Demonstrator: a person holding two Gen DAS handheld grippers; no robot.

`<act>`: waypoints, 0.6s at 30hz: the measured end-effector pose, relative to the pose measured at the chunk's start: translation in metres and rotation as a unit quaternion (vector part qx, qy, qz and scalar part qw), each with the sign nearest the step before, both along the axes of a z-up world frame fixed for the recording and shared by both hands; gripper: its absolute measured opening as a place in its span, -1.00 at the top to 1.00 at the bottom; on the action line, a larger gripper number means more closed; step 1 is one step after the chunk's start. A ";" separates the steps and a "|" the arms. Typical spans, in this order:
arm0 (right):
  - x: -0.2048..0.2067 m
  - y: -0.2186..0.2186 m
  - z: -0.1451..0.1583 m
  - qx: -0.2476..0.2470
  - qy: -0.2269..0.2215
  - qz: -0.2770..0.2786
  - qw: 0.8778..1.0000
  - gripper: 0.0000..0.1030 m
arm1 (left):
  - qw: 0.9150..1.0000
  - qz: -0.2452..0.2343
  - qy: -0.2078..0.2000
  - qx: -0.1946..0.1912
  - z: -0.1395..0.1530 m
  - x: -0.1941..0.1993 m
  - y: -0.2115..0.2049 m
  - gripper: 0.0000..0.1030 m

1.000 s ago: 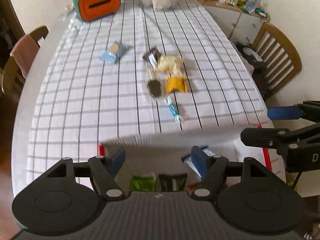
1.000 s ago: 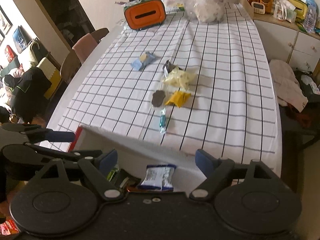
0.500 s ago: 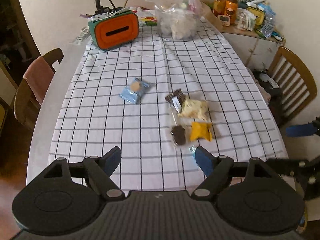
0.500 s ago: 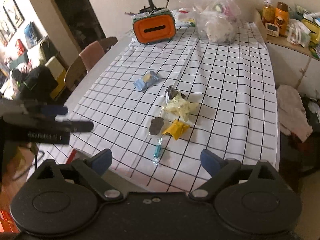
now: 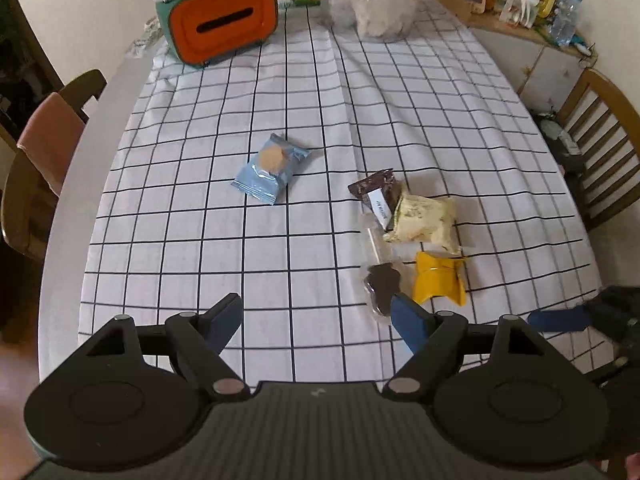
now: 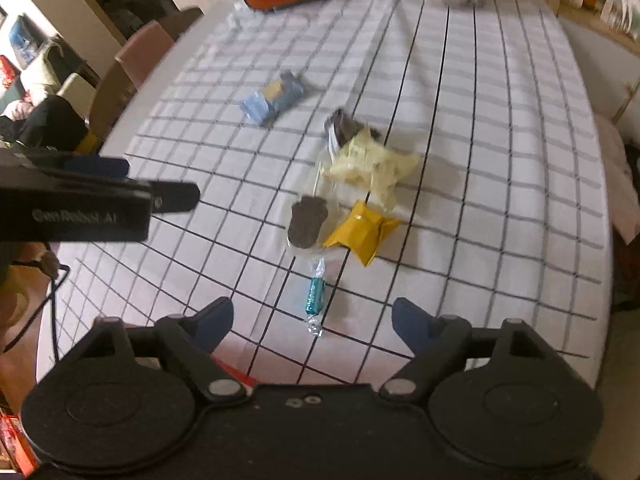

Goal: Organize snacks
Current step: 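Grasp the clear dark-filled cup with left tool while right tool grasps teal candy stick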

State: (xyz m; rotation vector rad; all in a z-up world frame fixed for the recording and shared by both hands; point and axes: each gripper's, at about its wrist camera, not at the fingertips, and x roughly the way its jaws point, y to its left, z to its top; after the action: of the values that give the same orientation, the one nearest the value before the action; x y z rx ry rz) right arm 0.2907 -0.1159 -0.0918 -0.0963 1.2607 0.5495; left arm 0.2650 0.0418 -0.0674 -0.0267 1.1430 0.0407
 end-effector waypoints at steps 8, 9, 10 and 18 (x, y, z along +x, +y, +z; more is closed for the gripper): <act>0.016 0.029 -0.042 -0.037 0.048 0.001 0.998 -0.12 | 0.999 0.006 0.042 -0.004 -0.033 0.031 0.001 -0.58; 0.017 0.032 -0.046 -0.039 0.052 0.001 0.998 -0.09 | 0.999 0.008 0.044 -0.004 -0.036 0.034 0.000 -0.58; 0.017 0.033 -0.049 -0.039 0.055 0.001 0.998 -0.04 | 0.999 0.009 0.046 -0.005 -0.039 0.037 0.000 -0.58; 0.021 0.043 -0.064 -0.051 0.066 0.006 0.996 0.26 | 0.997 0.010 0.076 -0.018 -0.065 0.059 -0.012 -0.58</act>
State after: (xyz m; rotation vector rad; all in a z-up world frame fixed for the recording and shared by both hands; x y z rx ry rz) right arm 0.3119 -0.0729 -0.1558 -0.1561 1.4177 0.5079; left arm 0.3240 0.0301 -0.1326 -0.0685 1.2964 0.0404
